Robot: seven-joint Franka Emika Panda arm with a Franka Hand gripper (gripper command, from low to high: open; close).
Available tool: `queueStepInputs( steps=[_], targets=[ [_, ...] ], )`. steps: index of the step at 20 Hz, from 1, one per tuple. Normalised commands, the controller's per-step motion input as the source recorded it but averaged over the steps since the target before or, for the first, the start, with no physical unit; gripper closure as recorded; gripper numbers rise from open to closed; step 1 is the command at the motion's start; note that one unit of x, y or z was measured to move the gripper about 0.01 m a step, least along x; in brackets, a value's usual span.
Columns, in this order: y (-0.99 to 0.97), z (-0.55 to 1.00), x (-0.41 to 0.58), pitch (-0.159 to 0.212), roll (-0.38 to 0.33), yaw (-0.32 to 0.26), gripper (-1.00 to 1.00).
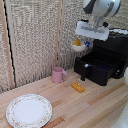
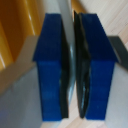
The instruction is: Please go towards the air fryer and gently seize its handle using your gripper. Slowly reveal the interior of the air fryer by pulling the handle outward. Head to the bowl filled with hot dogs and firmly but gently grasp it. Carefully place it inside the now-open air fryer.
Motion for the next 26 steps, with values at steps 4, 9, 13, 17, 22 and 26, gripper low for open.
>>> queueStepInputs(
  steps=[4, 9, 13, 17, 22, 26],
  targets=[
    [-0.98, -0.09, 0.000, 0.033, 0.000, -0.080, 1.00],
    [-0.86, -0.12, 0.000, 0.026, 0.000, -0.126, 1.00],
    [-0.55, -0.27, 0.026, -0.001, 0.000, -0.243, 1.00],
    [-0.34, -0.31, 0.154, 0.000, -0.014, -0.262, 1.00],
    [-0.08, -0.34, 0.206, 0.056, -0.114, -0.113, 1.00],
    [-0.04, -0.41, 0.293, 0.069, -0.097, -0.025, 1.00]
  ],
)
